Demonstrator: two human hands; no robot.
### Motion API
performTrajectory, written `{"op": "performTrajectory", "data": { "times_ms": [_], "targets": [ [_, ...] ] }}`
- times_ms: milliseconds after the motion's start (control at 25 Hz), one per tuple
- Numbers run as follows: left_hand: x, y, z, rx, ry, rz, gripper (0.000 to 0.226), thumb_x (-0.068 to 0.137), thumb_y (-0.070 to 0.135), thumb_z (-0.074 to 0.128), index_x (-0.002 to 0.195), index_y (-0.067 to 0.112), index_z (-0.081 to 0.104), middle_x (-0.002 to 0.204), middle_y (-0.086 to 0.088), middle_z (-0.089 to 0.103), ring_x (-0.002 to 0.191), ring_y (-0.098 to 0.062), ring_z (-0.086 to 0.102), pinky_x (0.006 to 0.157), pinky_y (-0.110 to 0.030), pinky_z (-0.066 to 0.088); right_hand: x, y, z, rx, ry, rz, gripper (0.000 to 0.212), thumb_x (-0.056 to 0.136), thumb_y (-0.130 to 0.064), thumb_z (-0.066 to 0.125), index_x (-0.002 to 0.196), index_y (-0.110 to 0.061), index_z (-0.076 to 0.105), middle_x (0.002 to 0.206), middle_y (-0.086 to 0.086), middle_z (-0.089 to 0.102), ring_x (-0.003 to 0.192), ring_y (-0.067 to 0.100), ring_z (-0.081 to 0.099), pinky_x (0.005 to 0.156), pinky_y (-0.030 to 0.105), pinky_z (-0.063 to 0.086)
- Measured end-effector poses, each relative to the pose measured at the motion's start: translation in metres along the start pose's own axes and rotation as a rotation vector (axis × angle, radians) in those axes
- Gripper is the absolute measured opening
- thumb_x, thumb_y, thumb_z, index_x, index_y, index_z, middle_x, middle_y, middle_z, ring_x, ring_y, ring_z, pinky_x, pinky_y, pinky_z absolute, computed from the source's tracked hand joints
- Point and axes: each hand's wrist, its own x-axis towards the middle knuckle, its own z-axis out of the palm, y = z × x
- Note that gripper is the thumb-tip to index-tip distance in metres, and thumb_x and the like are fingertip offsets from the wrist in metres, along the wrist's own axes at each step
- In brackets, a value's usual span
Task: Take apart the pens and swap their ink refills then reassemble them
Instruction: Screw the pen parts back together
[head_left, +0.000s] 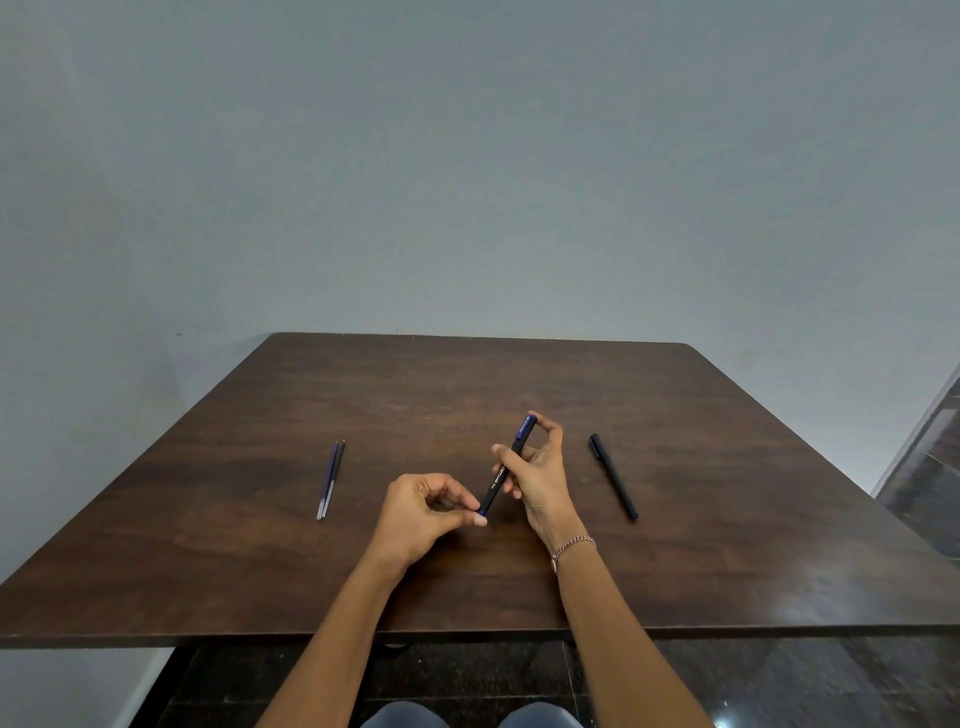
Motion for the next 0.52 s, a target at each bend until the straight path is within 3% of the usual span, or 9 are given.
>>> {"op": "performTrajectory", "data": {
  "times_ms": [240,520],
  "targets": [
    [0.0011,-0.0011,-0.0005,0.021,0.019,-0.035,0.025,0.059,0.015,0.088,0.064,0.033,0.072,0.071,0.008,0.073,0.067,-0.006,0.067,0.062,-0.014,0.050,0.0003,0.0000,0.0037,-0.014,0.010,0.002,0.059,0.086,-0.016,0.069,0.129,-0.031,0.031,0.061,0.003,0.063,0.039,0.007,0.050,0.037,0.017,0.038],
    [0.0010,0.0027,-0.0004,0.070,-0.007,-0.097,0.023,0.059,0.014,0.088,0.070,0.026,0.071,0.071,0.010,0.073,0.067,-0.002,0.067,0.064,-0.013,0.051,0.0004,0.0027,0.0080,-0.005,0.056,-0.016,0.035,0.097,-0.040,0.048,0.131,-0.037,0.039,0.063,0.005,0.064,0.044,0.009,0.053,0.037,0.019,0.038]
  ]
}}
